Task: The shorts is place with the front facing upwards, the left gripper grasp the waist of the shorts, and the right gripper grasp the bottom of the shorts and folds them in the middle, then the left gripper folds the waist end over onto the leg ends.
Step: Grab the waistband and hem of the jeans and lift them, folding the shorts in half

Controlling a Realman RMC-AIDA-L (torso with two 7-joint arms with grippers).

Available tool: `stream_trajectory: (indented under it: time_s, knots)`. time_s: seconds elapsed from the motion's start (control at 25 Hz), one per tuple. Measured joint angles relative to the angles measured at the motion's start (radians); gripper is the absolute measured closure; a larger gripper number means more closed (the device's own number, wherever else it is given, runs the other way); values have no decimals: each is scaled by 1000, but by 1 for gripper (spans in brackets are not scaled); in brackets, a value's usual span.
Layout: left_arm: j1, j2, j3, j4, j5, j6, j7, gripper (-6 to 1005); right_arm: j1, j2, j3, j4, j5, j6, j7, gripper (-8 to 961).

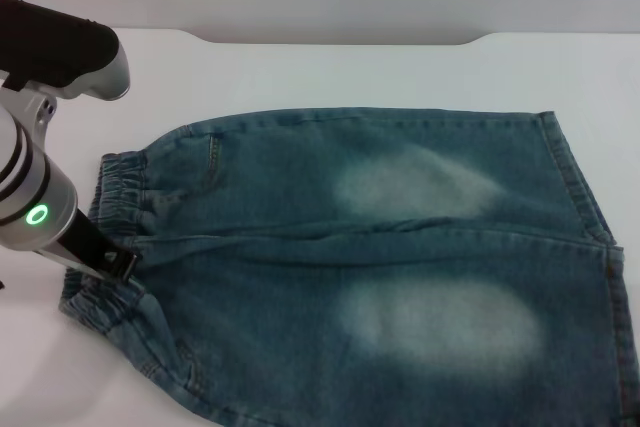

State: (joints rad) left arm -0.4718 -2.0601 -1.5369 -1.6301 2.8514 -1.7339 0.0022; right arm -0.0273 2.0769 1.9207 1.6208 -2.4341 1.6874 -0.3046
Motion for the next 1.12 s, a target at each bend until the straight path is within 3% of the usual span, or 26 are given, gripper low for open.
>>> stream_trajectory:
  time_s: [0.2, 0.44, 1.12]
  knots:
    - [2, 0, 0, 1, -1, 2, 1, 958, 1, 0, -6, -11, 21, -2, -8, 782]
    - [5, 0, 5, 1, -1, 6, 1, 958, 1, 0, -12, -16, 27, -7, -14, 955]
    - [24, 0, 0, 1, -1, 30, 1, 957, 32, -1, 18, -5, 137, -19, -38, 953]
